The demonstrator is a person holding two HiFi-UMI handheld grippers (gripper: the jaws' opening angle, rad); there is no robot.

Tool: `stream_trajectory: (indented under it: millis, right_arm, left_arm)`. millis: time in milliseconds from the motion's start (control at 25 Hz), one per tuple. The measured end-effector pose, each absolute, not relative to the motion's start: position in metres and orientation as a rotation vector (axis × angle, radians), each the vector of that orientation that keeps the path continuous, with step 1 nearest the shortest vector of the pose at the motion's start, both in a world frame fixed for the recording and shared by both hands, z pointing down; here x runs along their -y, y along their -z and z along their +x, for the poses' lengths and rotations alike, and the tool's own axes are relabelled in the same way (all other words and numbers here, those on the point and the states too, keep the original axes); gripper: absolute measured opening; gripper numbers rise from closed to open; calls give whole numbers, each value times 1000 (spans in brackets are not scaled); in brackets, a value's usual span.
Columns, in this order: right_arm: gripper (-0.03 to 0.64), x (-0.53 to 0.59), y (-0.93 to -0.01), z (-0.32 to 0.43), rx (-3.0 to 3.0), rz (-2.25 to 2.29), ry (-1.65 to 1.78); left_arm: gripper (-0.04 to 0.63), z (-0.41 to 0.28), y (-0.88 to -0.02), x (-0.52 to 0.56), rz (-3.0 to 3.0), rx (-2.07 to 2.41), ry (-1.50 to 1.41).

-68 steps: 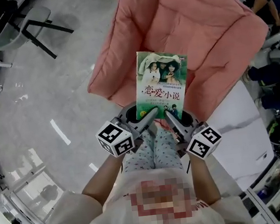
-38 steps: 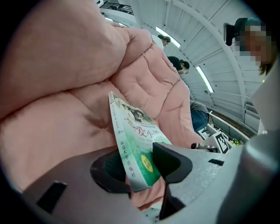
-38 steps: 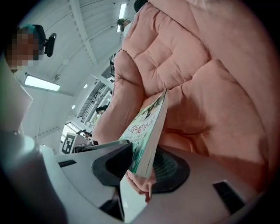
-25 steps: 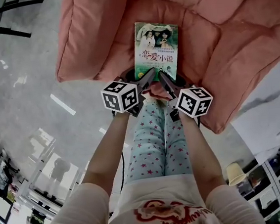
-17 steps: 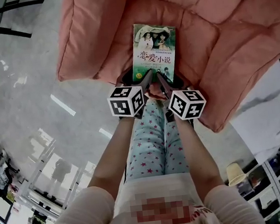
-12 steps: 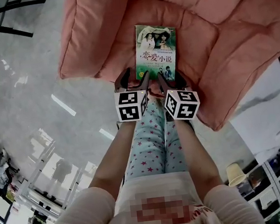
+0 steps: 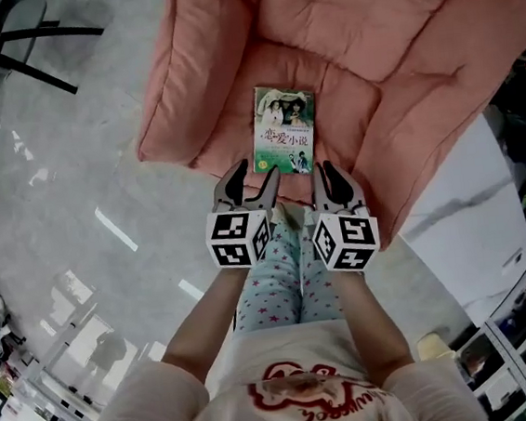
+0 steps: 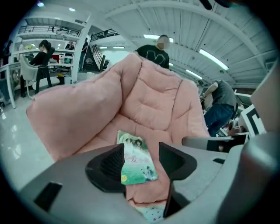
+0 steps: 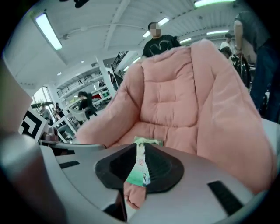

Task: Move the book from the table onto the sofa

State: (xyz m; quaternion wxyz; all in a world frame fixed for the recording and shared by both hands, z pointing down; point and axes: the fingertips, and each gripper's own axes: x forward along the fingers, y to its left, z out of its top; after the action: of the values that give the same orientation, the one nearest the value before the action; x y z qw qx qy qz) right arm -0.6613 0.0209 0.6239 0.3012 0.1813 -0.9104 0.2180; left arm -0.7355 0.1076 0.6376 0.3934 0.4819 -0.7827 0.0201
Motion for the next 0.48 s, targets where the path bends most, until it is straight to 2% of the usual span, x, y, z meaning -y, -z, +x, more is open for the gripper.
stream_trajectory:
  millis: [160,360,480]
  right_arm:
    - [48,-9,-519,-678,2590,445,-512]
    - [12,-20,-409,-680,2756,356,-461]
    - [8,-30,-360,-679,2838,312,-449]
  left_arm:
    - [204,-730,-536,-86,1360,2026,84]
    - [16,-718,-427,-78,1477,2100,178]
    - [5,-706,-382,-76,1583,2103,186]
